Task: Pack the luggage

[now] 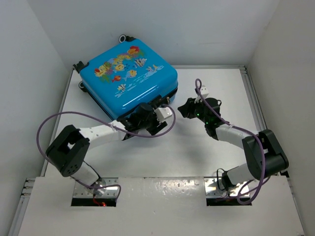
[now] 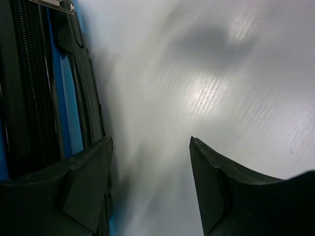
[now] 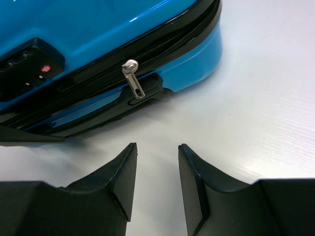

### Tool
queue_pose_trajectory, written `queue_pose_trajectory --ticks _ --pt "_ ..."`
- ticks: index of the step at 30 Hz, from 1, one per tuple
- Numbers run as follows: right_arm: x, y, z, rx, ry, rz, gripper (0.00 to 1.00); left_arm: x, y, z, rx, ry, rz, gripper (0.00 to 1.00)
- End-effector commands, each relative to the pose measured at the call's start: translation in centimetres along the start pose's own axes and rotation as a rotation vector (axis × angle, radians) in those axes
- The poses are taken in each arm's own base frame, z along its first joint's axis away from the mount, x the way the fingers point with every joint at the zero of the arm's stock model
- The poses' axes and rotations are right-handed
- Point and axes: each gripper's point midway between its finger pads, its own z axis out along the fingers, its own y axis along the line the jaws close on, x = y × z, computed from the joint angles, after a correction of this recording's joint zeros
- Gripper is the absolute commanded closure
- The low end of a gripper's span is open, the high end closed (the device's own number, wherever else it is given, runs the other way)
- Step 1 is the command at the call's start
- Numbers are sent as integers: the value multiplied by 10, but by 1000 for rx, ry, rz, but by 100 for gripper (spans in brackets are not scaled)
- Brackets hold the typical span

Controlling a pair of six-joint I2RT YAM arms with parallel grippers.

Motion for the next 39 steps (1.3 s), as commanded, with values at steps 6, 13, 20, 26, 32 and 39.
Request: queue_pose_trajectory --ticks 6,13,20,26,32,39 --pt "-21 -1 -5 -18 -68 -21 60 -23 34 6 -126 -33 -19 30" --pt "-21 -2 -3 -26 -69 -4 60 -23 44 1 -177 -23 0 29" --pt "-21 -1 0 -38 -68 -13 60 -22 57 -4 -249 -15 26 29" --pt "-20 -3 2 -33 -64 -11 60 3 59 11 -251 90 76 29" --pt "-24 1 6 -80 -74 7 60 36 56 28 -223 250 110 37" --pt "-32 15 15 -194 -106 -7 62 44 45 23 -181 238 50 53"
